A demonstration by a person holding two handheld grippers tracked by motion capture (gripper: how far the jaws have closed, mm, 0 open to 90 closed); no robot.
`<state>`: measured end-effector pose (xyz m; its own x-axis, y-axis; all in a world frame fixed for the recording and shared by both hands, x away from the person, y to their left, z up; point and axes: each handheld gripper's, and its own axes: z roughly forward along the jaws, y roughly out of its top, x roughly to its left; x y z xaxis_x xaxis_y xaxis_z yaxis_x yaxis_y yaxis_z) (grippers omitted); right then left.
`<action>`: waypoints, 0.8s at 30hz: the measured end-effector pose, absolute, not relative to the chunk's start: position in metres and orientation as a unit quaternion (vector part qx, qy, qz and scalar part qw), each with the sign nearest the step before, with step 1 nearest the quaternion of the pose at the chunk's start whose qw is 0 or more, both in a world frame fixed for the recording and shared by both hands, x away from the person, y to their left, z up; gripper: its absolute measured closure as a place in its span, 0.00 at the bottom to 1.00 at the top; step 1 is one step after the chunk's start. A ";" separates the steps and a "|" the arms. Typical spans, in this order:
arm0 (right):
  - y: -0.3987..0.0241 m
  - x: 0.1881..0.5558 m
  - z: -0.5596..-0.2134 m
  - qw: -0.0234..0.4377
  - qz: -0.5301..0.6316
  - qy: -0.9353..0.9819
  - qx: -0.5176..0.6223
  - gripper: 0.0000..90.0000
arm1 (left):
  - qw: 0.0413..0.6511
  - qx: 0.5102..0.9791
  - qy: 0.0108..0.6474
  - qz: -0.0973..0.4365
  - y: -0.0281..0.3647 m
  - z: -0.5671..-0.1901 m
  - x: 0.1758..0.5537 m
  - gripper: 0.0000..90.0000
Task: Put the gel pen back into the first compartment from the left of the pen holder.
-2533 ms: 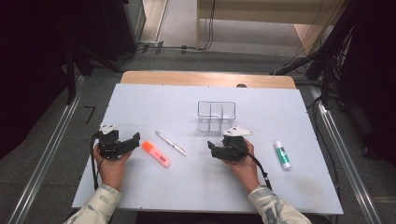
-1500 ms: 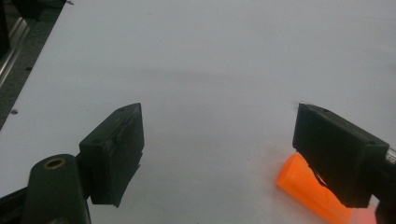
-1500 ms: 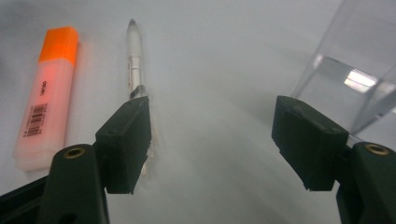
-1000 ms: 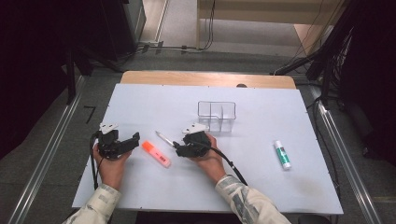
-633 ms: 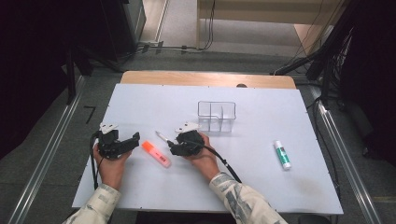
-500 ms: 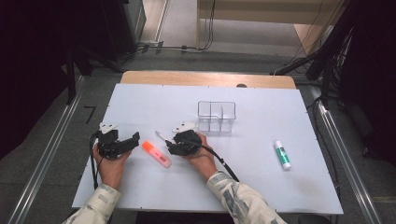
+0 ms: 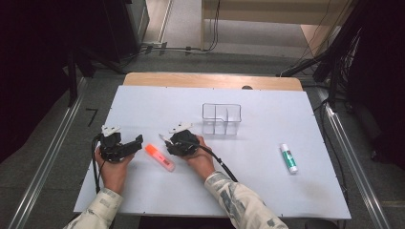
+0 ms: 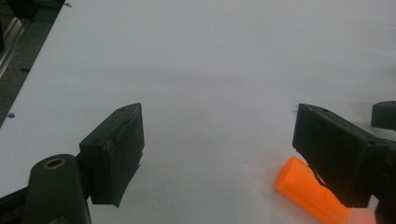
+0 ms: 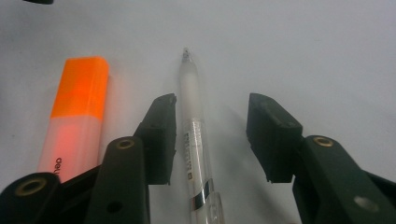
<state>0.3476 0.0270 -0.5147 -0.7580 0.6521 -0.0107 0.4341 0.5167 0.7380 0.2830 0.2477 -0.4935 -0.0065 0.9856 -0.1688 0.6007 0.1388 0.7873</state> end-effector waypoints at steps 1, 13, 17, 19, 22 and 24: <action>0.027 0.348 -0.515 0.142 0.377 0.859 0.316 0.60 | 0.367 0.602 0.659 0.262 0.248 -0.494 0.283 0.19; 0.040 0.352 -0.515 0.134 0.375 0.866 0.301 0.75 | 0.368 0.602 0.659 0.260 0.248 -0.494 0.284 0.19; 0.047 0.353 -0.515 0.137 0.375 0.867 0.298 0.79 | 0.368 0.603 0.658 0.259 0.248 -0.494 0.284 0.19; 0.049 0.354 -0.515 0.138 0.372 0.869 0.297 0.81 | 0.368 0.602 0.659 0.259 0.248 -0.493 0.283 0.19; 0.050 0.355 -0.514 0.143 0.367 0.871 0.293 0.84 | 0.368 0.602 0.660 0.259 0.248 -0.494 0.284 0.19; 0.051 0.355 -0.515 0.145 0.366 0.872 0.292 0.85 | 0.369 0.603 0.659 0.259 0.248 -0.494 0.284 0.19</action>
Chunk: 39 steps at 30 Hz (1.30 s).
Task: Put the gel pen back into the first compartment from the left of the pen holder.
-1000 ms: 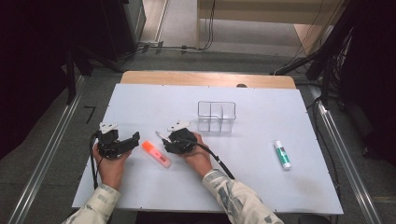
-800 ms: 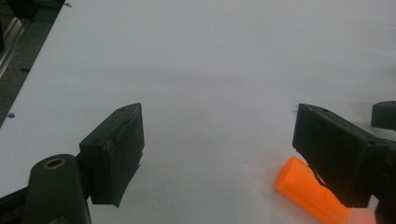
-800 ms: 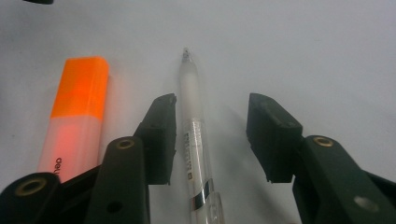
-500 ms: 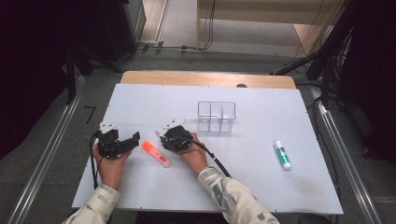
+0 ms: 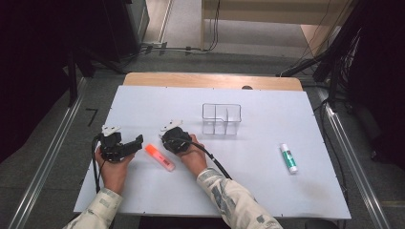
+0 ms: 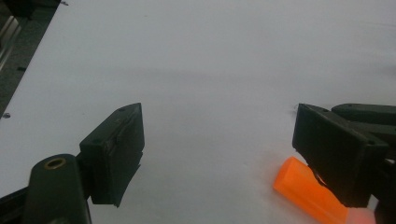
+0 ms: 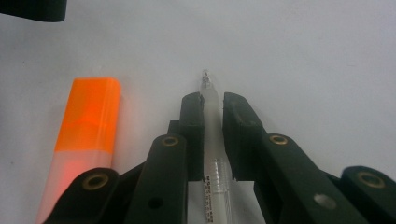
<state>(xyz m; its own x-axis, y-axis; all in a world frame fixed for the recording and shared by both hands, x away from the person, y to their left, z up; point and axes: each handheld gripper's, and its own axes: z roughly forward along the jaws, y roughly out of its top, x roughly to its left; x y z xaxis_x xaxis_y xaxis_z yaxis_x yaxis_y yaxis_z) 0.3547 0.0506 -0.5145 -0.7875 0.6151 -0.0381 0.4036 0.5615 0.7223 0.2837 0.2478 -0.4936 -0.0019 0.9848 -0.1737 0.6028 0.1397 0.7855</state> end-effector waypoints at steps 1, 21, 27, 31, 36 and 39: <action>0.051 0.355 -0.515 0.145 0.366 0.872 0.292 0.86 | 0.369 0.603 0.658 0.259 0.248 -0.494 0.284 0.19; 0.047 0.353 -0.514 0.156 0.367 0.873 0.280 0.87 | 0.368 0.602 0.660 0.258 0.248 -0.494 0.284 0.20; 0.042 0.354 -0.514 0.155 0.371 0.870 0.284 0.87 | 0.367 0.602 0.660 0.257 0.248 -0.494 0.284 0.20; 0.039 0.353 -0.512 0.153 0.373 0.870 0.285 0.87 | 0.367 0.602 0.660 0.257 0.248 -0.494 0.284 0.20; 0.034 0.353 -0.512 0.147 0.375 0.868 0.292 0.87 | 0.367 0.602 0.661 0.258 0.248 -0.494 0.284 0.20; 0.030 0.353 -0.510 0.147 0.376 0.867 0.292 0.87 | 0.367 0.602 0.661 0.257 0.248 -0.494 0.284 0.20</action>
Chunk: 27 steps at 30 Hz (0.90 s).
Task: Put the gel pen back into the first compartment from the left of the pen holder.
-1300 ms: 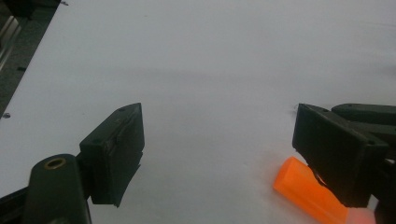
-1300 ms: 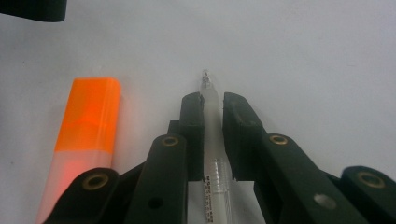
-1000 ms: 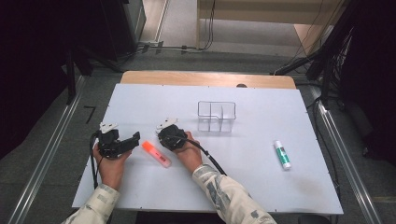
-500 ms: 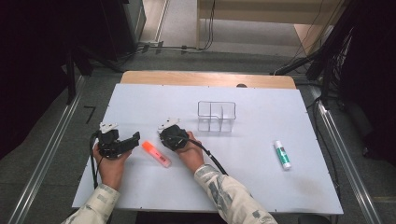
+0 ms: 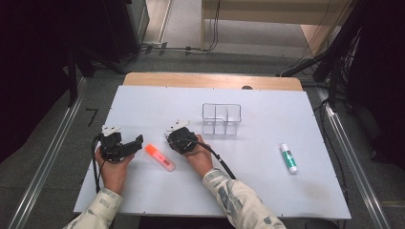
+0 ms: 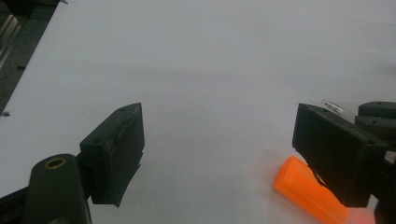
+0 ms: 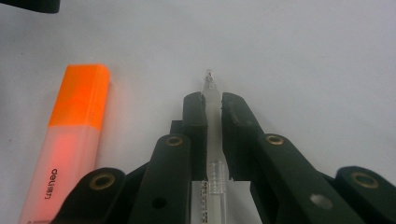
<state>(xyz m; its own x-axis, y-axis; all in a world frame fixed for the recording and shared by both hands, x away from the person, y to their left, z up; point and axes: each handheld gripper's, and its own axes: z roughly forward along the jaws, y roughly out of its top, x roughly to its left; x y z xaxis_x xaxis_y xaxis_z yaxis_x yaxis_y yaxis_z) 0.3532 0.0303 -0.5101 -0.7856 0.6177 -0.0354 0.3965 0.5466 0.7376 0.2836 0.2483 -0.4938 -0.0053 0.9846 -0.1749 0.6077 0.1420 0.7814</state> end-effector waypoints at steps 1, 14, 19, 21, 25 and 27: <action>0.029 0.353 -0.509 0.146 0.377 0.866 0.294 0.87 | 0.366 0.603 0.661 0.257 0.248 -0.494 0.284 0.20; 0.010 0.354 -0.493 0.149 0.389 0.858 0.299 0.87 | 0.366 0.602 0.661 0.259 0.248 -0.494 0.284 0.20; 0.002 0.354 -0.484 0.152 0.395 0.855 0.300 0.87 | 0.366 0.601 0.661 0.259 0.248 -0.494 0.284 0.20; -0.001 0.354 -0.480 0.154 0.399 0.852 0.302 0.87 | 0.367 0.602 0.661 0.259 0.248 -0.494 0.284 0.20; -0.007 0.356 -0.473 0.156 0.403 0.849 0.304 0.87 | 0.367 0.601 0.661 0.259 0.248 -0.494 0.284 0.20; -0.009 0.356 -0.470 0.157 0.405 0.846 0.308 0.87 | 0.367 0.600 0.662 0.260 0.248 -0.494 0.283 0.20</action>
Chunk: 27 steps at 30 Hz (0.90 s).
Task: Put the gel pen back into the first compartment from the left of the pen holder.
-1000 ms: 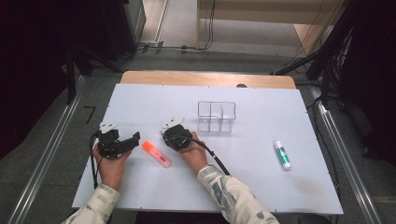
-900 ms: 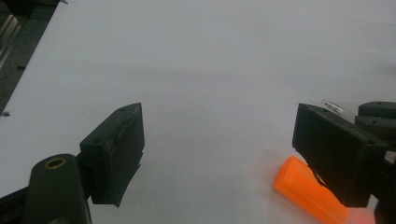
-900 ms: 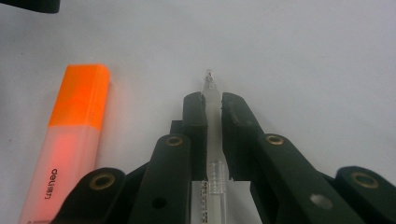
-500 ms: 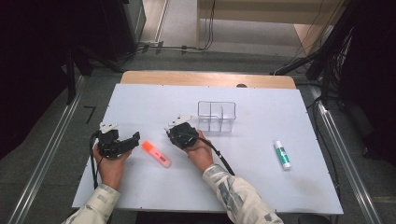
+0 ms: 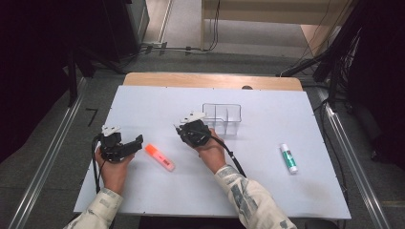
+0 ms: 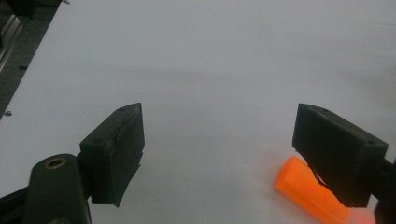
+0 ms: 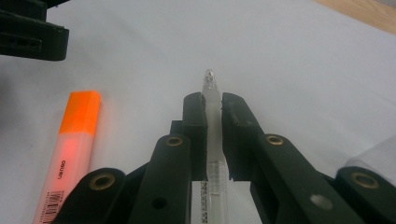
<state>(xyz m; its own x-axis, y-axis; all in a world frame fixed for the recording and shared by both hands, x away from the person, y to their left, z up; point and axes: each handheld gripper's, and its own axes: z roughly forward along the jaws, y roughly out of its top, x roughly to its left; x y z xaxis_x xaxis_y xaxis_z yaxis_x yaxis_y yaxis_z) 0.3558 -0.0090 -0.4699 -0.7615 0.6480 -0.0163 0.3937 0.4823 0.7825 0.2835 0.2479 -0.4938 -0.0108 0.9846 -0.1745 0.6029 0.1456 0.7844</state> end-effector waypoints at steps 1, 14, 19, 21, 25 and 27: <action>-0.010 0.356 -0.468 0.156 0.407 0.845 0.309 0.87 | 0.367 0.600 0.662 0.260 0.248 -0.494 0.283 0.20; -0.027 0.359 -0.440 0.161 0.432 0.830 0.313 0.87 | 0.365 0.602 0.661 0.259 0.248 -0.494 0.284 0.20; -0.033 0.361 -0.432 0.165 0.436 0.826 0.316 0.87 | 0.366 0.601 0.661 0.259 0.248 -0.494 0.284 0.20; -0.035 0.362 -0.430 0.167 0.437 0.826 0.316 0.87 | 0.366 0.601 0.661 0.259 0.247 -0.494 0.284 0.20; -0.038 0.364 -0.424 0.173 0.439 0.822 0.318 0.87 | 0.366 0.600 0.662 0.258 0.247 -0.494 0.284 0.20; -0.040 0.366 -0.420 0.175 0.441 0.821 0.319 0.87 | 0.366 0.601 0.661 0.259 0.248 -0.494 0.284 0.20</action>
